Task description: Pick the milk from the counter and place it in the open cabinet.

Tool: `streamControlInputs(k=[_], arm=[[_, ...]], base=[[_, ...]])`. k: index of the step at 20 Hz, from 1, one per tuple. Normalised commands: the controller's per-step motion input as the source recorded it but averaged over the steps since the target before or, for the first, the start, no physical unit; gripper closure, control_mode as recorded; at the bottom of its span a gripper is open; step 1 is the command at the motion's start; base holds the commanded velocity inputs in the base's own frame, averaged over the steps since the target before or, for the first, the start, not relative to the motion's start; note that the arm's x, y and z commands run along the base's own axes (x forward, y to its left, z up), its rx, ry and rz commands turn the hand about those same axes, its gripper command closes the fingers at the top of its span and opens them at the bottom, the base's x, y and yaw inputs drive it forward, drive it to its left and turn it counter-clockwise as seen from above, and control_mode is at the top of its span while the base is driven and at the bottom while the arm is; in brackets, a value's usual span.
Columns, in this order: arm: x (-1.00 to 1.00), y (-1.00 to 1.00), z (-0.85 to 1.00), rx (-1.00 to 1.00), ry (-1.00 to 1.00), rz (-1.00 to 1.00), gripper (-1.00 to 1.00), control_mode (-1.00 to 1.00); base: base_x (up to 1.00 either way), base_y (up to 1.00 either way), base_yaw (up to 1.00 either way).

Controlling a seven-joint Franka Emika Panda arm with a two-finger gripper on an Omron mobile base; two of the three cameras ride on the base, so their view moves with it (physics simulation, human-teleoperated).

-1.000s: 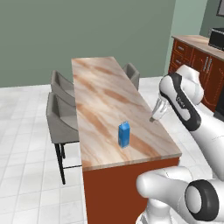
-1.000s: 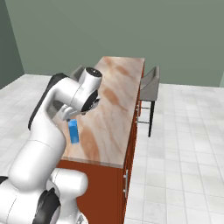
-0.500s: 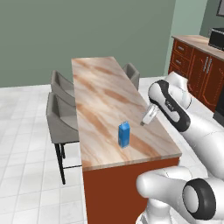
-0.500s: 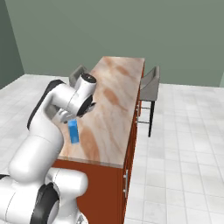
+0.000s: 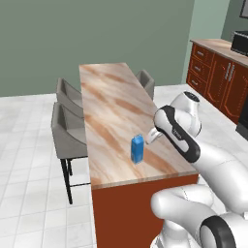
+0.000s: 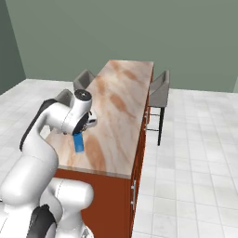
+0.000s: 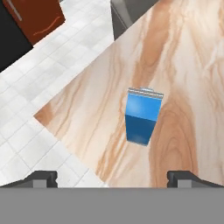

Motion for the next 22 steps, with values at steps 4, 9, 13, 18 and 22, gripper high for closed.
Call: streamControlInputs(k=[4, 9, 13, 18, 22], arm=[[0.11, 0.12, -0.25, 0.05, -0.02, -0.19, -1.0, -1.0], [0.11, 0.0, -0.18, 0.03, -0.01, -0.11, -1.0, -1.0], [0.18, 0.01, -0.15, 0.0, 0.0, -0.03, -1.0, -1.0], [0.12, 0.02, -0.07, 0.0, -0.01, -0.01, -1.0, -1.0], [0.14, 0.0, -0.04, 0.0, 0.0, -0.01, -1.0, -1.0]], base=[[0.0, 0.0, 0.0], [0.0, 0.0, 0.0], [0.0, 0.0, 0.0], [0.0, 0.0, 0.0], [0.0, 0.0, 0.0]])
